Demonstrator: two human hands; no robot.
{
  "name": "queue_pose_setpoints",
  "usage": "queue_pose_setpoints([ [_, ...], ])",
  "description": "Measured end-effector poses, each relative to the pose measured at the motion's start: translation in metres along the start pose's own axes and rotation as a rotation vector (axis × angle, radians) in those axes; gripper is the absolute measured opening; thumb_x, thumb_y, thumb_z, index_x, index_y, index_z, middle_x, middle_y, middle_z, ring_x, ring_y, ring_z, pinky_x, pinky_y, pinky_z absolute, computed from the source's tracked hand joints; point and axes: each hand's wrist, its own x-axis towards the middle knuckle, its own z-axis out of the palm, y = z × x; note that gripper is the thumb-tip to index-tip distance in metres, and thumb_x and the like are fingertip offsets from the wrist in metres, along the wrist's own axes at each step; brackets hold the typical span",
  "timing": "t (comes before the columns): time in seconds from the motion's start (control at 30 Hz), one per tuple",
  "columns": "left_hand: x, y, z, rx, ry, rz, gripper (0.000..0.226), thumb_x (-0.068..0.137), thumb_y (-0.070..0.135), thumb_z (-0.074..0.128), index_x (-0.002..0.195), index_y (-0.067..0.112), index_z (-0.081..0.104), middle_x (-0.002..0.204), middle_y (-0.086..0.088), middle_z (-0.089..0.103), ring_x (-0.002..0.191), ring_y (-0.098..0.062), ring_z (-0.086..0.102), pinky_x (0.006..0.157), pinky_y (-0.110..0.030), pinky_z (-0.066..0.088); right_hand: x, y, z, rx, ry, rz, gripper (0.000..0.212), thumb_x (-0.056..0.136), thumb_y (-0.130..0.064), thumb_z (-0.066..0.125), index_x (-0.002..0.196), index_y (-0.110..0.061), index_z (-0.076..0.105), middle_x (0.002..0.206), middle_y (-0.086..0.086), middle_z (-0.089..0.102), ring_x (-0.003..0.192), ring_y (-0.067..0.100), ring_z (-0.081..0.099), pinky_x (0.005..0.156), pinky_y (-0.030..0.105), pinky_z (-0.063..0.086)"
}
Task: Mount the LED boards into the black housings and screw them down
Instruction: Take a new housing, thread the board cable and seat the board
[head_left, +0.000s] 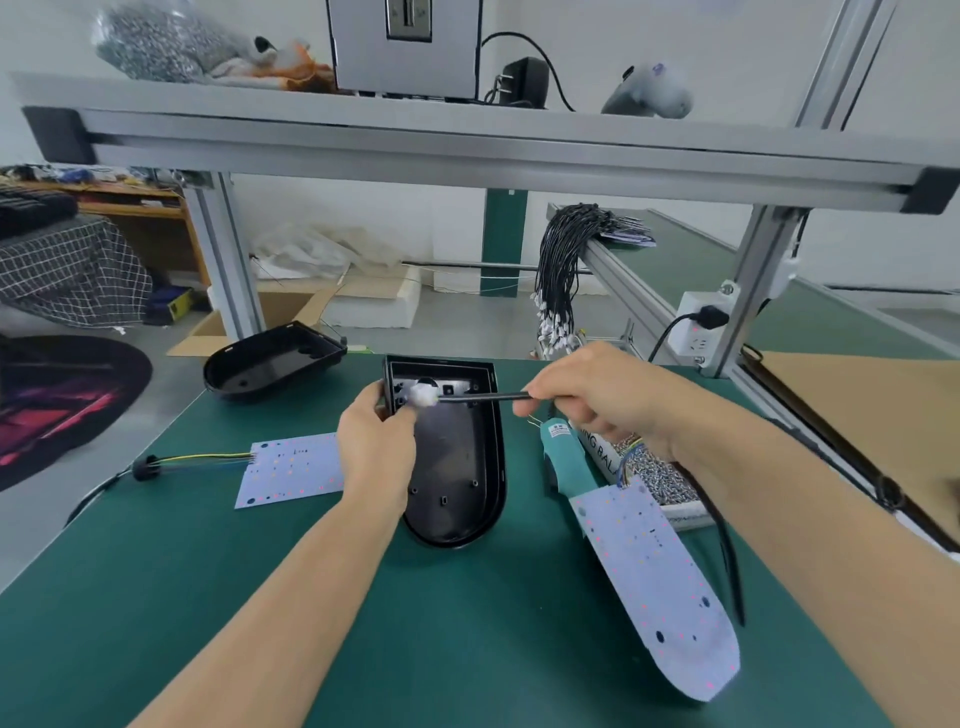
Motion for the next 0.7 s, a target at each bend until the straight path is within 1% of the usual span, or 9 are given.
queue_pose_setpoints([
  [0.13, -0.001, 0.004, 0.002, 0.015, 0.026, 0.053, 0.026, 0.088, 0.007, 0.059, 0.078, 0.031, 0.062, 0.07, 0.008, 0.062, 0.064, -0.013, 0.048, 0.059, -0.025, 0.04, 0.006, 0.002, -0.001, 0.044, 0.081, 0.059, 0.02, 0.088, -0.012, 0.053, 0.082, -0.005, 0.071, 0.048, -0.001, 0.023, 0.04, 0.011, 0.016, 0.037, 0.014, 0.014],
  [0.2, -0.002, 0.005, -0.001, -0.001, 0.034, 0.074, 0.027, 0.089, 0.008, 0.059, 0.08, 0.034, 0.062, 0.073, 0.01, 0.064, 0.065, -0.012, 0.051, 0.061, -0.024, 0.042, 0.008, 0.004, -0.005, 0.063, 0.104, 0.095, 0.02, 0.087, -0.011, 0.054, 0.078, -0.005, 0.07, 0.048, -0.002, 0.023, 0.039, 0.011, 0.015, 0.036, 0.013, 0.013],
  [0.3, -0.004, 0.007, -0.001, -0.024, 0.013, 0.089, 0.03, 0.088, 0.008, 0.06, 0.08, 0.036, 0.063, 0.074, 0.014, 0.067, 0.068, -0.011, 0.055, 0.067, -0.025, 0.045, 0.01, 0.003, -0.009, 0.088, -0.02, 0.158, 0.022, 0.09, -0.015, 0.052, 0.08, -0.006, 0.07, 0.042, -0.007, 0.022, 0.035, 0.008, 0.015, 0.034, 0.013, 0.013],
  [0.4, -0.006, 0.01, 0.002, -0.022, -0.01, 0.12, 0.034, 0.088, 0.008, 0.06, 0.079, 0.041, 0.063, 0.07, 0.02, 0.067, 0.071, -0.007, 0.058, 0.068, -0.022, 0.047, 0.015, 0.0, -0.012, 0.237, -0.147, 0.182, 0.028, 0.095, -0.018, 0.045, 0.084, -0.005, 0.068, 0.041, -0.01, 0.02, 0.033, 0.005, 0.014, 0.033, 0.013, 0.012],
  [0.47, -0.008, 0.01, 0.003, -0.022, -0.022, 0.14, 0.038, 0.088, 0.008, 0.06, 0.08, 0.045, 0.063, 0.072, 0.021, 0.068, 0.072, -0.004, 0.059, 0.071, -0.022, 0.048, 0.02, -0.001, -0.014, 0.3, -0.125, 0.197, 0.03, 0.096, -0.019, 0.043, 0.084, -0.004, 0.066, 0.04, -0.01, 0.02, 0.032, 0.004, 0.014, 0.032, 0.013, 0.012],
  [0.53, -0.011, 0.011, 0.002, -0.017, -0.024, 0.159, 0.042, 0.089, 0.009, 0.061, 0.077, 0.05, 0.063, 0.074, 0.022, 0.067, 0.068, 0.002, 0.058, 0.07, -0.02, 0.048, 0.024, -0.001, -0.014, 0.285, -0.061, 0.2, 0.029, 0.096, -0.018, 0.044, 0.083, -0.004, 0.066, 0.039, -0.01, 0.021, 0.032, 0.004, 0.015, 0.032, 0.013, 0.011],
  [0.57, -0.012, 0.012, 0.003, -0.015, -0.02, 0.167, 0.041, 0.089, 0.01, 0.061, 0.078, 0.05, 0.063, 0.075, 0.022, 0.067, 0.068, 0.004, 0.058, 0.069, -0.018, 0.047, 0.026, -0.002, -0.012, 0.257, -0.026, 0.193, 0.027, 0.095, -0.017, 0.046, 0.081, -0.004, 0.066, 0.038, -0.01, 0.023, 0.032, 0.005, 0.015, 0.032, 0.013, 0.012],
  [0.63, -0.015, 0.012, 0.008, 0.011, -0.024, 0.203, 0.033, 0.088, 0.01, 0.062, 0.093, 0.043, 0.065, 0.086, 0.016, 0.068, 0.078, 0.002, 0.06, 0.075, -0.021, 0.047, 0.029, -0.007, 0.001, 0.094, 0.062, 0.132, 0.022, 0.089, -0.013, 0.052, 0.074, -0.004, 0.065, 0.036, -0.009, 0.031, 0.031, 0.008, 0.021, 0.033, 0.015, 0.016],
  [0.7, -0.021, 0.016, 0.018, 0.053, -0.063, 0.236, 0.028, 0.087, 0.009, 0.064, 0.108, 0.027, 0.067, 0.096, 0.007, 0.067, 0.086, -0.006, 0.062, 0.08, -0.026, 0.048, 0.036, -0.014, 0.022, -0.262, 0.195, 0.019, 0.025, 0.083, -0.014, 0.058, 0.06, -0.007, 0.055, 0.043, -0.003, 0.042, 0.044, 0.019, 0.04, 0.041, 0.022, 0.025],
])
